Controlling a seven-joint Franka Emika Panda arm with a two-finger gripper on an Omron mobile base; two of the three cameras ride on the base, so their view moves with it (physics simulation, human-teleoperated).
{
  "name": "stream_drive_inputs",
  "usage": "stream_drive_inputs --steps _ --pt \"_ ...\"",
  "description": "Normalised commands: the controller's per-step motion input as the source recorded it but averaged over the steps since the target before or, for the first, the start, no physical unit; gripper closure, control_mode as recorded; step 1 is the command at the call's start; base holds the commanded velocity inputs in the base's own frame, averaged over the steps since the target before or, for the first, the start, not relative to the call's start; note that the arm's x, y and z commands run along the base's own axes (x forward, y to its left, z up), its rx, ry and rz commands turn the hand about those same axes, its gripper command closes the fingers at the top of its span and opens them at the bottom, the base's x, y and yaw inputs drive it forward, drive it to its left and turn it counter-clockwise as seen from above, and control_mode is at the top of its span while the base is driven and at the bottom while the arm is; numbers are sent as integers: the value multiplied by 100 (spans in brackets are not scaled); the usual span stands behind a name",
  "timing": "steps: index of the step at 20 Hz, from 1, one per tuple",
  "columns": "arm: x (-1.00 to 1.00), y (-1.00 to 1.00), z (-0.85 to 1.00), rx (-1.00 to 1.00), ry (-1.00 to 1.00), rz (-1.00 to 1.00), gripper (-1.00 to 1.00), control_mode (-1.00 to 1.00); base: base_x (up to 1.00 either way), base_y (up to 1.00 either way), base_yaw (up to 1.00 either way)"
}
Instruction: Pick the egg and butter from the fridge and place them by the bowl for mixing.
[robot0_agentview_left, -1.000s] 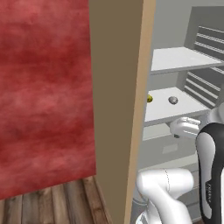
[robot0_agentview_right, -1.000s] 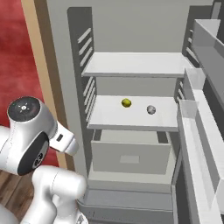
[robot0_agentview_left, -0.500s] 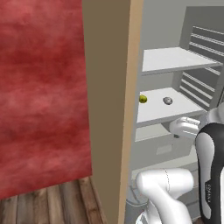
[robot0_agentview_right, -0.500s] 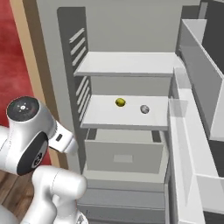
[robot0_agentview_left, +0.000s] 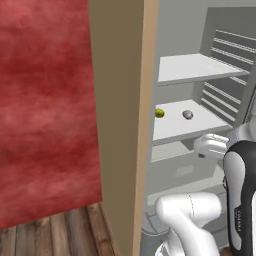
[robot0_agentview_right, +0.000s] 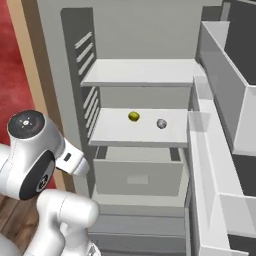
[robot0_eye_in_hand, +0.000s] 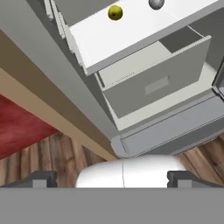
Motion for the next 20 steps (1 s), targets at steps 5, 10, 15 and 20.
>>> stream_drive_inputs --steps 5,10,15,20 --pt "0 0 0 0 0 0 -100 100 0 -38 -8" --pt "0 0 0 0 0 0 -100 100 -41 -28 12" --pt "0 0 0 0 0 0 -100 100 0 -25 -2" --pt "0 0 0 0 0 0 -100 100 37 -35 -6"
